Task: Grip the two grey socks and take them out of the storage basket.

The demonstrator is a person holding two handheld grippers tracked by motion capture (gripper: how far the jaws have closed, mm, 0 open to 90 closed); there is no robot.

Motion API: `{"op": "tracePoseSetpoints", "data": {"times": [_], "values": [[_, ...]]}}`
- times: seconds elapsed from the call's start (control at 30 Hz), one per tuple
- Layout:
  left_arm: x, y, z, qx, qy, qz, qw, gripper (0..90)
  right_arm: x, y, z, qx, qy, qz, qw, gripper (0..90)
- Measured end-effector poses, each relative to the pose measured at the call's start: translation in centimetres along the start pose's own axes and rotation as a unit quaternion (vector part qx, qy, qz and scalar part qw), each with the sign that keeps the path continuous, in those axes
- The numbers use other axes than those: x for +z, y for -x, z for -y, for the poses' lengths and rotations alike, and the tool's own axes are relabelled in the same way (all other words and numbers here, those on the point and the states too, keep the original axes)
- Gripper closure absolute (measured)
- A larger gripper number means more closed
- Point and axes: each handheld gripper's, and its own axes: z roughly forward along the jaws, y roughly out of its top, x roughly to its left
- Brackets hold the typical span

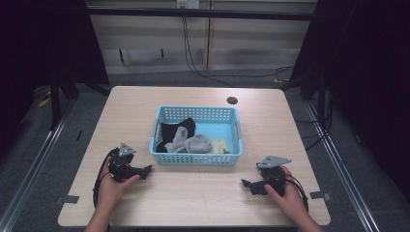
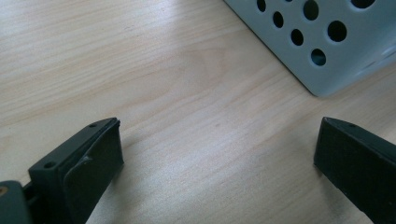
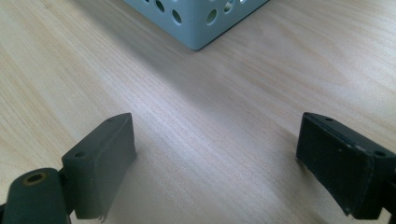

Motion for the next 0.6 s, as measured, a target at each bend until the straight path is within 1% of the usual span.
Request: {"op": "tracePoseSetpoints", "data": {"times": [0.1, 0.17, 0.2, 0.23, 0.27, 0.3, 0.33, 0.4, 0.43, 0.47, 0.5, 0.53, 0.6], "values": [[-0.1, 0.0, 0.0, -0.005, 0.005, -0.005, 1.0000, 2.5, 0.0, 0.0, 0.0, 0.001, -0.001, -0.001, 1.0000, 11.0], [-0.2, -0.2, -0.1, -0.005, -0.001, -0.003, 1.0000, 5.2, 0.0, 0.0, 0.0, 0.000, 0.000, -0.001, 1.0000, 11.0], [-0.3, -0.2, -0.2, -0.005, -0.005, -0.006, 1.0000, 7.1, 0.0, 0.0, 0.0, 0.001, 0.000, 0.000, 1.0000, 11.0], [-0.4, -0.3, -0.3, -0.009, -0.011, -0.006, 0.9999, 11.0, 0.0, 0.0, 0.0, 0.000, 0.000, -0.001, 1.0000, 11.0], [-0.5, -0.3, -0.5, -0.007, -0.022, -0.008, 0.9997, 13.4, 0.0, 0.0, 0.0, 0.003, -0.002, -0.001, 1.0000, 11.0], [-0.6, -0.4, -0.7, -0.012, -0.027, -0.007, 0.9995, 15.8, 0.0, 0.0, 0.0, 0.004, -0.003, 0.000, 1.0000, 11.0], [-0.7, -0.4, -0.9, -0.018, -0.034, -0.002, 0.9992, 15.8, 0.0, 0.0, 0.0, 0.004, -0.002, 0.000, 1.0000, 11.0], [-0.8, -0.6, -1.3, -0.023, -0.052, 0.010, 0.9983, 16.6, 0.0, 0.0, 0.0, 0.004, -0.002, -0.001, 1.0000, 11.0], [-1.0, -0.7, -1.7, -0.025, -0.070, 0.012, 0.9972, 17.9, 0.0, 0.0, 0.0, 0.002, -0.002, 0.000, 1.0000, 11.0], [-1.1, -0.7, -1.9, -0.034, -0.076, 0.017, 0.9964, 19.1, 0.0, 0.0, 0.0, 0.002, -0.002, 0.000, 1.0000, 11.0], [-1.3, -0.8, -2.2, -0.037, -0.085, 0.022, 0.9955, 20.1, 0.0, 0.0, 0.0, 0.002, -0.001, -0.001, 1.0000, 11.0], [-1.3, -0.8, -2.2, -0.037, -0.085, 0.022, 0.9955, 20.7, 0.0, 0.0, 0.0, 0.002, -0.001, -0.001, 1.0000, 11.0], [-1.6, -0.9, -2.7, -0.038, -0.099, 0.024, 0.9940, 21.0, 0.0, 0.0, 0.0, 0.002, -0.002, -0.001, 1.0000, 11.0]]}}
